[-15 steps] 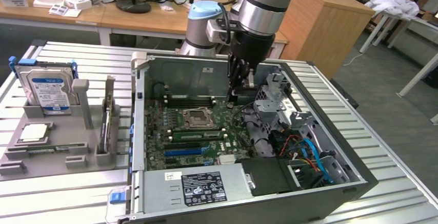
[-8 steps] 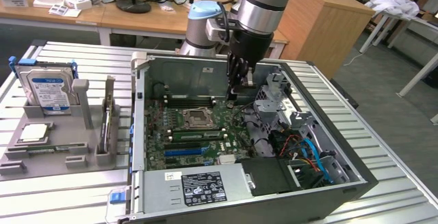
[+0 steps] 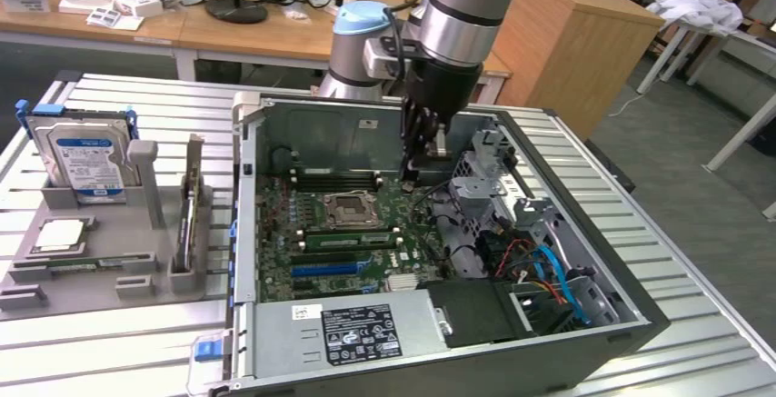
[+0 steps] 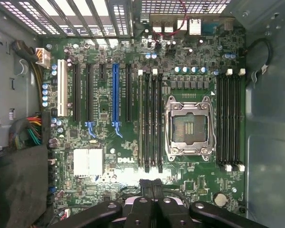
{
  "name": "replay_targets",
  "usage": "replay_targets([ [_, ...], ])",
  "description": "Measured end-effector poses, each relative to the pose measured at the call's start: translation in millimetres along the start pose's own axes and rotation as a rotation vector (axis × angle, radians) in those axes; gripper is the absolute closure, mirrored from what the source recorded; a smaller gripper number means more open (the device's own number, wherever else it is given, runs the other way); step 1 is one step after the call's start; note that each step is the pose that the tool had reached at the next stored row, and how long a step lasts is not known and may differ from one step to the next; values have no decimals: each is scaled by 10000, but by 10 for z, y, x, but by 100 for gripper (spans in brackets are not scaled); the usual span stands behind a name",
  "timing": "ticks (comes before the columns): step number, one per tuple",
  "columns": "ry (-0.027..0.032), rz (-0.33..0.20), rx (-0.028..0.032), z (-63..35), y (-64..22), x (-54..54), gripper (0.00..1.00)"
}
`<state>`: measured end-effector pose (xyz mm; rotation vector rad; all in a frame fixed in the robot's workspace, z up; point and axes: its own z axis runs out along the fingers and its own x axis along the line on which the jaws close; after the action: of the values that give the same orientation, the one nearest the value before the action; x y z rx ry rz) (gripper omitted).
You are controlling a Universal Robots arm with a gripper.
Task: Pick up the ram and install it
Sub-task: 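Press down the ram until it locks into place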
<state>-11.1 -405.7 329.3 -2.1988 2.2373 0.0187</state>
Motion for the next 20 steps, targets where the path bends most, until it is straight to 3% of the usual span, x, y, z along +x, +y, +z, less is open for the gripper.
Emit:
replay_targets([
  [20, 1, 0, 0, 138, -1, 2, 89],
])
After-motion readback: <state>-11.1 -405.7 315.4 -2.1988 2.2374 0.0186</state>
